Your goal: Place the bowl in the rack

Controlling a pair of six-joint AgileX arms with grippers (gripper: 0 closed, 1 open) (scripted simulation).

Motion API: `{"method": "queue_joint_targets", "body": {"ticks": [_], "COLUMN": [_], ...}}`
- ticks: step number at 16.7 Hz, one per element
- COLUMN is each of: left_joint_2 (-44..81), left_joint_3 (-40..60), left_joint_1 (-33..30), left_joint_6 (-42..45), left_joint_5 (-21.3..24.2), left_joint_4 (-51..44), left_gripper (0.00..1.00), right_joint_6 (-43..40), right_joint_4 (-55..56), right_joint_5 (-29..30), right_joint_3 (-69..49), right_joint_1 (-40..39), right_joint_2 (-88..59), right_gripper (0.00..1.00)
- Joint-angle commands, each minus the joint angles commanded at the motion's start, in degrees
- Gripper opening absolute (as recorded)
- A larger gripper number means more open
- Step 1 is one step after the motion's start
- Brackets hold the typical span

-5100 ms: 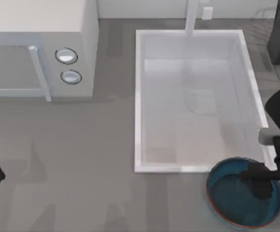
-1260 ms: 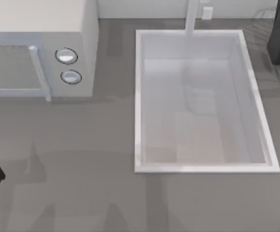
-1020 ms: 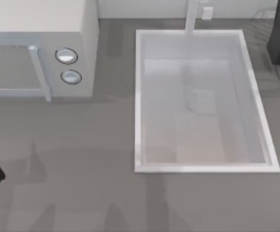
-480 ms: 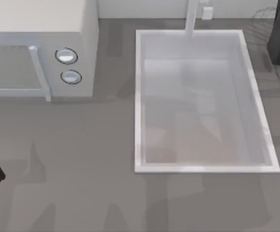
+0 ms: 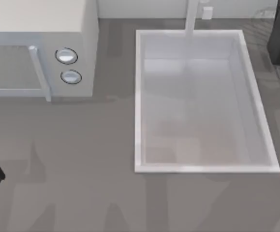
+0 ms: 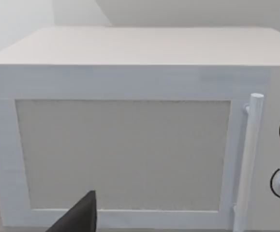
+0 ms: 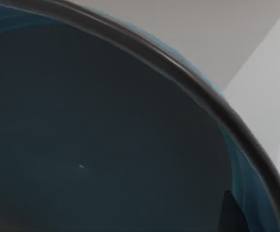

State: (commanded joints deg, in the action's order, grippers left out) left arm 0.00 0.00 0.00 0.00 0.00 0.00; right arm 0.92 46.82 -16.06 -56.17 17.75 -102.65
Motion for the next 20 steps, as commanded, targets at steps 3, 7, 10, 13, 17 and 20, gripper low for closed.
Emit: {"method": "queue_joint_targets", "body": {"ticks": [3,7,10,13,17,20], "left_joint_2": [0.0,0.0,0.0,0.0,0.0,0.0], "left_joint_3": [0.0,0.0,0.0,0.0,0.0,0.0], "left_joint_1": [0.0,0.0,0.0,0.0,0.0,0.0], "left_joint_6": [0.0,0.0,0.0,0.0,0.0,0.0], "left_joint_5": [0.0,0.0,0.0,0.0,0.0,0.0], "left_joint_4": [0.0,0.0,0.0,0.0,0.0,0.0], "left_gripper": [1.00,1.00,1.00,1.00,1.00,1.00], "right_joint_6": [0.0,0.0,0.0,0.0,0.0,0.0], "right_joint_4": [0.3,0.3,0.3,0.3,0.3,0.3], "right_joint_5": [0.2,0.2,0.2,0.2,0.2,0.2], "right_joint_3": [0.1,0.1,0.1,0.1,0.1,0.1], "right_joint_1": [-0.2,-0.2,-0.2,-0.2,-0.2,-0.2], "right_joint_2": [-0.3,-0.3,-0.3,-0.3,-0.3,-0.3], "right_gripper": [0.00,0.15,0.38,0.60,0.90,1.00]}}
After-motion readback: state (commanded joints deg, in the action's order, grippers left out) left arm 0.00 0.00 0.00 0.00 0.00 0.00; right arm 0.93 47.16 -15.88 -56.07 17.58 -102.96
